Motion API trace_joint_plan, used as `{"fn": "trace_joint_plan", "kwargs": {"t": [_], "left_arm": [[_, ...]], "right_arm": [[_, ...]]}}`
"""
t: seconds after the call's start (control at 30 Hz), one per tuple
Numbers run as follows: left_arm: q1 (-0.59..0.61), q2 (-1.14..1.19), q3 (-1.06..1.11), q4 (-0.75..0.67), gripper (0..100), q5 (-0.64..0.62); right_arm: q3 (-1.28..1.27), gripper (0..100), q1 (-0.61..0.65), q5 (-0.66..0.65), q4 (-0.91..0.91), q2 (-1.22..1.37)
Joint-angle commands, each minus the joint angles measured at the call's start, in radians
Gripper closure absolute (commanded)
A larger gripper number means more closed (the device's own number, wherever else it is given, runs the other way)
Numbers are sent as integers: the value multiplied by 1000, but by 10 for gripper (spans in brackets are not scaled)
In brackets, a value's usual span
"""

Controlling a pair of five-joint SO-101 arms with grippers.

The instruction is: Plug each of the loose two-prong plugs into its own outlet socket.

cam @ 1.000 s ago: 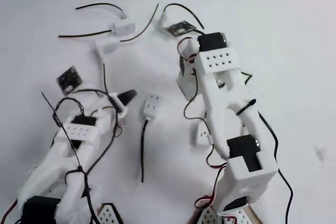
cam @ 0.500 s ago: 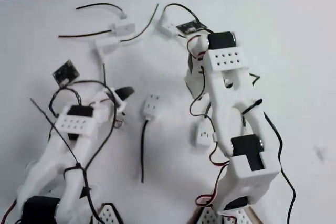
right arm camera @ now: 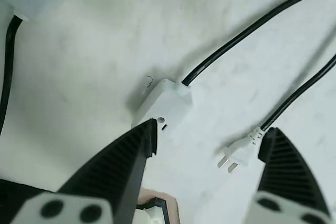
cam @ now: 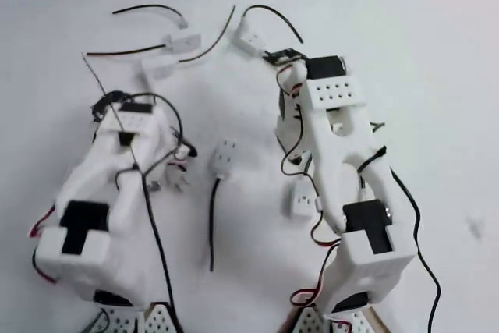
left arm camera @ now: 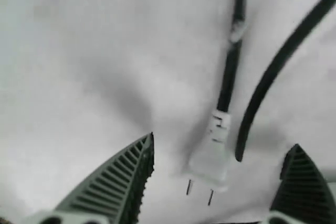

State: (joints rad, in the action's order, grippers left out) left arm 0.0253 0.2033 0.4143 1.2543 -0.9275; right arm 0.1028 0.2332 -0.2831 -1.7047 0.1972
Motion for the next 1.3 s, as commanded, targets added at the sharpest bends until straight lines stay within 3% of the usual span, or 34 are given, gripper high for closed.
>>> {"fn": "trace_joint_plan", "kwargs": {"t": [0.0, 0.13, 0.33, 0.63, 0.97, 1.27], "left_arm": [[12, 67, -126, 92, 631, -57], [4, 191, -195, 115, 631, -87], [-87, 364, -339, 267, 631, -83], [-102, 572, -552, 445, 631, -89], [-102, 602, -588, 480, 666, -81], [-133, 575, -577, 509, 611, 181]], "right_arm": [[-5, 690, -12, -6, 30, -51], [-68, 690, -10, -6, 91, -51], [-126, 690, -10, -6, 134, -53], [-127, 690, -10, -6, 134, -53], [-132, 690, -12, -6, 127, -53], [-132, 690, -12, -6, 125, -54]]}}
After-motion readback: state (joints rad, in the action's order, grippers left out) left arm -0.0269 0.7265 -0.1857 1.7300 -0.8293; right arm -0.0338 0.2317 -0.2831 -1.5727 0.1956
